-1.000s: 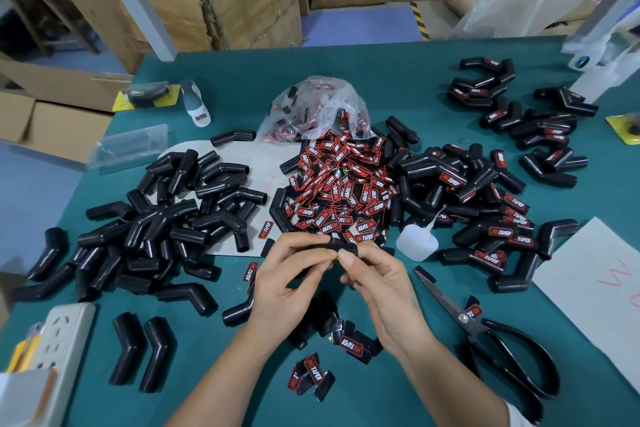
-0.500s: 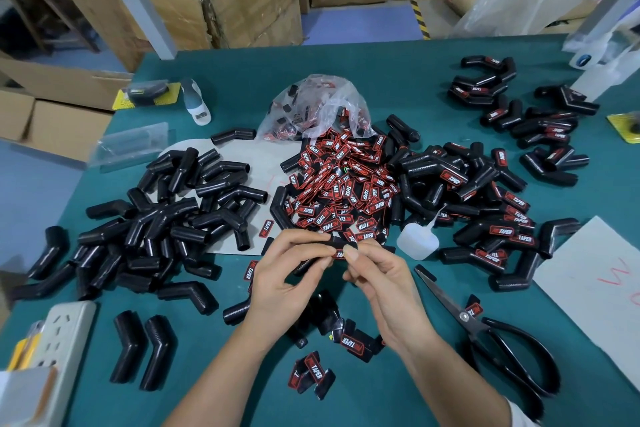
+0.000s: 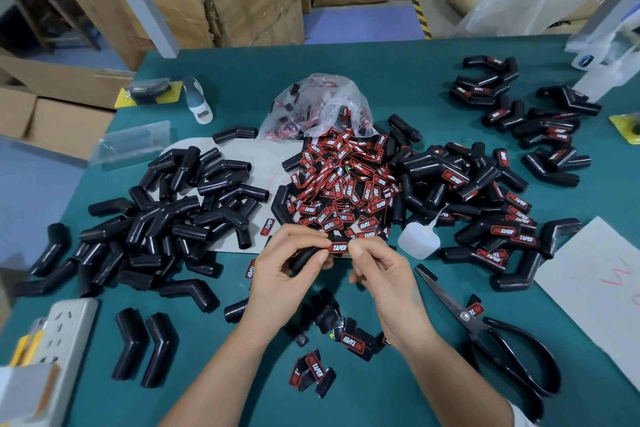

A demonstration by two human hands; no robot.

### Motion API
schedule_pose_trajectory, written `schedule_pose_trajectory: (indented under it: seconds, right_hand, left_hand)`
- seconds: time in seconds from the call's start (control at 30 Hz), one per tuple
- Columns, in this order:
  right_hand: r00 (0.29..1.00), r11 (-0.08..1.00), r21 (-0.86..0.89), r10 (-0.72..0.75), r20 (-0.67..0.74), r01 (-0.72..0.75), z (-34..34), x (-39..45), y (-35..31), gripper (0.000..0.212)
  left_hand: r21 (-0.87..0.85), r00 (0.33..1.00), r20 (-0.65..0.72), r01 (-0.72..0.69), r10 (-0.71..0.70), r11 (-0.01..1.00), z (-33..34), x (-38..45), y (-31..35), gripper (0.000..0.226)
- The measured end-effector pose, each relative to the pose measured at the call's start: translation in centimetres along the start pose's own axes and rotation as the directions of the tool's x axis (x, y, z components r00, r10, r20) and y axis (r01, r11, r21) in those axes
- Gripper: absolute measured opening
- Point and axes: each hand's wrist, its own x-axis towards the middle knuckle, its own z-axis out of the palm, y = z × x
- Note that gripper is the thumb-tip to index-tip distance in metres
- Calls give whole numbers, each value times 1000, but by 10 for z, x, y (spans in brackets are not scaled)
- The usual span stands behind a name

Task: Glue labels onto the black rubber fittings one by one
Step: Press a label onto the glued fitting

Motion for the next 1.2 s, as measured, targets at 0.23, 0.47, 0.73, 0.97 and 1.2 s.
schedule_pose_trajectory:
  seconds: [0.23, 0.47, 0.73, 0.97, 1.2]
  right_hand:
    - [986, 987, -54, -153, -67, 150, 4, -3, 3, 13]
    - [976, 972, -123, -210, -54, 202, 4, -1, 6, 32]
    - [974, 972, -138, -206, -90, 192, -1, 1, 6, 17]
    - [975, 971, -133, -211, -70, 200, -2, 3, 12, 27]
    - [974, 966, -159, -217, -64, 205, -3, 5, 14, 26]
  left_hand:
    - [-40, 995, -8, 94, -95, 995, -1, 1, -2, 14]
    - [-42, 995, 30, 101, -99, 994, 0, 1, 2, 15]
    - [-44, 994, 24, 108, -107, 993, 3, -2, 4, 16]
    - [-52, 995, 5, 102, -102, 993, 4, 0, 3, 13]
    - [3, 998, 10, 69, -69, 998, 3, 0, 1, 13]
